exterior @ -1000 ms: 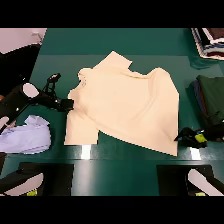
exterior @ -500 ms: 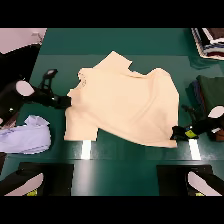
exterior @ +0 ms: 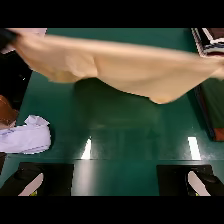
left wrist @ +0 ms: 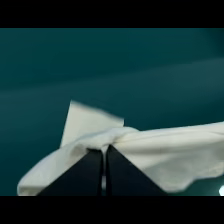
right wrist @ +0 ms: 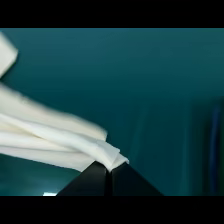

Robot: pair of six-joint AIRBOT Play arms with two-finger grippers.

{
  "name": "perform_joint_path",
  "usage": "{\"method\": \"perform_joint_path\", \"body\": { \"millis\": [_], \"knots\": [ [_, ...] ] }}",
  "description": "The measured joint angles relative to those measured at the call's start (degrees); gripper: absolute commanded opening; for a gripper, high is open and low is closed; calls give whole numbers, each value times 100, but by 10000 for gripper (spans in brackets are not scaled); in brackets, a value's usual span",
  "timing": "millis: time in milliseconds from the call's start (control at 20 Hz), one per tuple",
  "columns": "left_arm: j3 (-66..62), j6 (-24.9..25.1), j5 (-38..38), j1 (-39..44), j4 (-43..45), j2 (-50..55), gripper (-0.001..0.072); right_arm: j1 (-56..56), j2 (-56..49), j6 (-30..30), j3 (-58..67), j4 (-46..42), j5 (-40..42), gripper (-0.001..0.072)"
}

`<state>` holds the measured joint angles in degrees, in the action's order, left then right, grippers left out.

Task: Fold the shirts.

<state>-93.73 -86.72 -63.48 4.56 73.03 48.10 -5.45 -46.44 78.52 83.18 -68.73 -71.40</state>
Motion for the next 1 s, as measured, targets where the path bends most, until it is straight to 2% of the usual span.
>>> {"method": "perform_joint_path", "body": {
  "millis": [250, 500, 700, 1000],
  "knots": [
    [-1971, -94, 243, 0, 26, -107, 20, -629, 90, 0, 2074, 13, 96, 14],
    [-2341, -133, 374, 0, 120, 92, 22, -909, -380, 0, 3191, 15, -319, 14],
    [-1897, -136, -225, -2, 197, 920, 23, -402, -1110, 79, 2935, -94, -649, 14],
    [-1073, -149, -1064, -4, 184, 2931, 23, 337, -3005, 286, 1978, -538, -1145, 14]
  ]
}}
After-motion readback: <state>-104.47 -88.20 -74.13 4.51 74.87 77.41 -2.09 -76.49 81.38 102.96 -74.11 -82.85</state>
